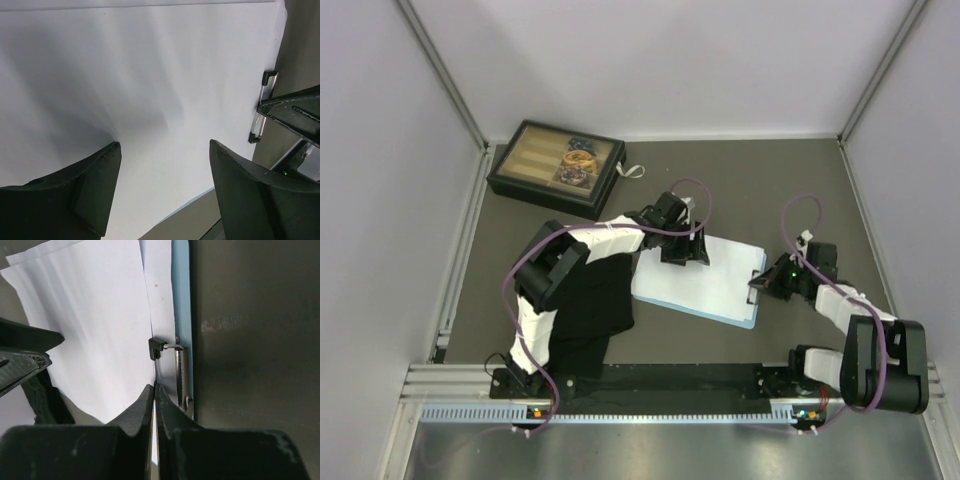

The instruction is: Put the files into the folder

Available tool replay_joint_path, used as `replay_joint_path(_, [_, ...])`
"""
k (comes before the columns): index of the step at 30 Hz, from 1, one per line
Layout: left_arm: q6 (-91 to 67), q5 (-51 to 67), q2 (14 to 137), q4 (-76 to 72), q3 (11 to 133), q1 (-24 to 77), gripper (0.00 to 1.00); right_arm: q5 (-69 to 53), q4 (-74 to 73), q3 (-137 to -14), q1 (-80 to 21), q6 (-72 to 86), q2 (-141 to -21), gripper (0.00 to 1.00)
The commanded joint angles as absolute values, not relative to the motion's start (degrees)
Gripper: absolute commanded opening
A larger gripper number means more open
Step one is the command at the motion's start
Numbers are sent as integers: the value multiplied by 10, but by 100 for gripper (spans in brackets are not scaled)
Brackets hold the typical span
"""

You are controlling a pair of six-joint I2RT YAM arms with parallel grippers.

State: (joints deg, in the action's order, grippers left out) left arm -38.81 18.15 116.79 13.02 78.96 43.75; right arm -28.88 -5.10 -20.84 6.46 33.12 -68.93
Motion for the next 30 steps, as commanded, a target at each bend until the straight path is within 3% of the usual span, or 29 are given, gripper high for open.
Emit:
replay_joint_path(1, [-380, 171, 1199, 129, 765, 436, 76, -387, 18, -196, 98, 337, -653, 0])
replay_joint_path(30, [-390, 212, 1229, 112, 772, 432, 76, -566, 137, -163, 126, 459, -594, 0])
